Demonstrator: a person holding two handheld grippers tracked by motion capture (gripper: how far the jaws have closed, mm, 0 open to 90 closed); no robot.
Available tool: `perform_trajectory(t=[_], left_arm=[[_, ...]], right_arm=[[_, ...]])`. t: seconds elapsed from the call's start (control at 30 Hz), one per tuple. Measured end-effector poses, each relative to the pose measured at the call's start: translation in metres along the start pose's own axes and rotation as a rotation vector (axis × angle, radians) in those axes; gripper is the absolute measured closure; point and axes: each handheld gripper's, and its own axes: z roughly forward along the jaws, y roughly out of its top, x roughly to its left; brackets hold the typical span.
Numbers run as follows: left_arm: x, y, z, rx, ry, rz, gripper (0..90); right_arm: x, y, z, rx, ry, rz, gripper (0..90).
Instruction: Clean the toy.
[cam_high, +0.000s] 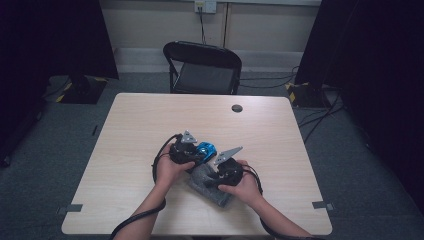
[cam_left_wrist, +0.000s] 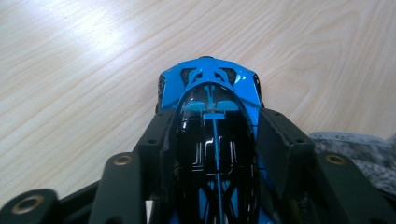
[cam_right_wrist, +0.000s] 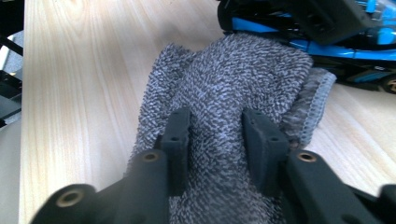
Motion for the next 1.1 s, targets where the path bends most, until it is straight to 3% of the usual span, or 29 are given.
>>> perform_trajectory(t=[0.23, 0.27, 0.43, 0.57, 0.67, 0.7, 0.73, 0.8, 0.87, 0.97, 1.0, 1.1], left_arm=[[0.003, 0.004, -0.008, -0.021, -0.026, -0.014, 41.3], [0.002, 0.008, -0.014, -0.025, -0.031, 0.011, 40.6], [-0.006, 0.013, -0.028, -0.017, -0.06, 0.061, 34.3], [-0.012, 0.011, -0.033, -0.005, -0.09, 0.07, 31.9], [-0.026, 0.008, -0.04, -0.023, -0.156, 0.116, 32.7], [-0.026, 0.008, -0.04, -0.023, -0.156, 0.116, 32.7], [-0.035, 0.008, -0.042, -0.033, -0.203, 0.163, 32.7], [-0.046, 0.005, -0.041, -0.034, -0.252, 0.209, 32.9], [-0.056, 0.002, -0.038, -0.023, -0.299, 0.23, 33.0], [-0.064, -0.003, -0.033, -0.006, -0.326, 0.257, 33.1], [-0.07, -0.008, -0.027, 0.01, -0.346, 0.286, 33.2], [-0.074, -0.014, -0.018, 0.03, -0.358, 0.296, 33.3]], right_arm=[[-0.01, -0.002, -0.011, -0.044, 0.003, 0.016, 47.8], [-0.015, -0.002, -0.019, -0.066, 0.003, 0.028, 43.5], [-0.029, -0.007, -0.037, -0.1, -0.05, 0.05, 39.3], [-0.043, -0.015, -0.044, -0.114, -0.086, 0.083, 36.5], [-0.056, -0.025, -0.047, -0.129, -0.121, 0.122, 35.8], [-0.056, -0.025, -0.047, -0.129, -0.121, 0.122, 35.8], [-0.06, -0.029, -0.047, -0.129, -0.134, 0.132, 35.5], [-0.063, -0.031, -0.046, -0.128, -0.144, 0.14, 35.5], [-0.065, -0.032, -0.047, -0.146, -0.14, 0.152, 35.4], [-0.066, -0.031, -0.047, -0.163, -0.134, 0.167, 34.9], [-0.066, -0.031, -0.047, -0.167, -0.136, 0.167, 34.9], [-0.066, -0.031, -0.047, -0.169, -0.137, 0.168, 34.4]])
